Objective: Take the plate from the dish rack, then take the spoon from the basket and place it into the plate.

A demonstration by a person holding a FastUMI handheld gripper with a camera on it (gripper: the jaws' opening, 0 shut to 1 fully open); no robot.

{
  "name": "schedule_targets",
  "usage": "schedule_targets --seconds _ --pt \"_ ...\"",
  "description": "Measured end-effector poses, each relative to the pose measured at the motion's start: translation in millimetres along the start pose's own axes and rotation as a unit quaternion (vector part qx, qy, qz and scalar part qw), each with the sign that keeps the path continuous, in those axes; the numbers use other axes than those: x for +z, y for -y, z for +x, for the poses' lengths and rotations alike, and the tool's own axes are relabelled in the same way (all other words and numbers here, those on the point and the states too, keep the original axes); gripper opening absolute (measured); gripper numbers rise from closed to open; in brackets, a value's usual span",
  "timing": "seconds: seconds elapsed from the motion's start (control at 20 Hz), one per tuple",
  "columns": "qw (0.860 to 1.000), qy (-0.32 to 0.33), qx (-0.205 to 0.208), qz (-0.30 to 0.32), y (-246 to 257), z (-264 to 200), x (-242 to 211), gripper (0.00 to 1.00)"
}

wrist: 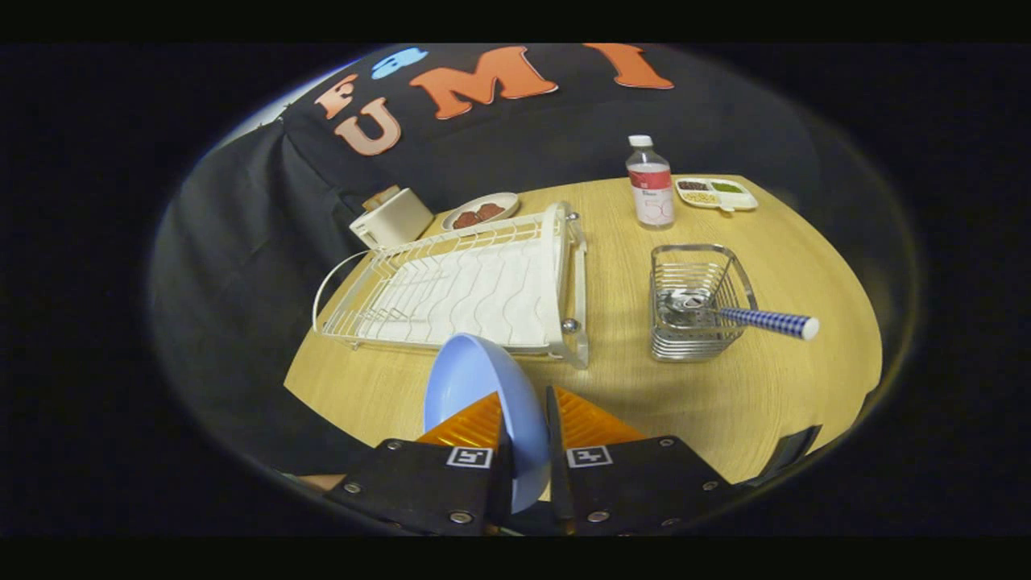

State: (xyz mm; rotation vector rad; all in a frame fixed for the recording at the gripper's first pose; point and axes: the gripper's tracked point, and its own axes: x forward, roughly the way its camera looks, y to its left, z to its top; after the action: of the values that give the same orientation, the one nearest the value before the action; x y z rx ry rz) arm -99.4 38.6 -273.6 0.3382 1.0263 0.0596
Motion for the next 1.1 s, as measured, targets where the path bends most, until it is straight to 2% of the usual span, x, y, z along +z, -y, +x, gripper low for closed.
schedule_targets --seconds 0.15,0.3,0.4,0.5,0.6,0.7,0.9,0.95,1.1 --pt "0.999 0.011 0.024 0.041 0.0 6.8 -13.5 0.19" --pt "0.997 0.027 0.027 0.068 4.0 15.8 -25.7 0.19" --pt "0.996 0.033 0.024 0.08 8.4 26.5 -31.4 0.21" --pt "0.996 0.038 0.001 0.074 21.5 33.6 -36.3 0.23" --pt "0.995 0.052 0.011 0.079 20.2 32.9 -34.9 0.25" --pt "0.993 0.088 0.013 0.08 24.9 26.2 -22.4 0.32" --pt "0.984 0.17 -0.031 0.051 52.1 6.7 4.2 0.53" --pt "0.981 0.185 -0.043 0.043 59.7 1.9 9.9 0.62" --pt "0.967 0.237 -0.087 0.04 84.4 -13.3 29.3 0.76"
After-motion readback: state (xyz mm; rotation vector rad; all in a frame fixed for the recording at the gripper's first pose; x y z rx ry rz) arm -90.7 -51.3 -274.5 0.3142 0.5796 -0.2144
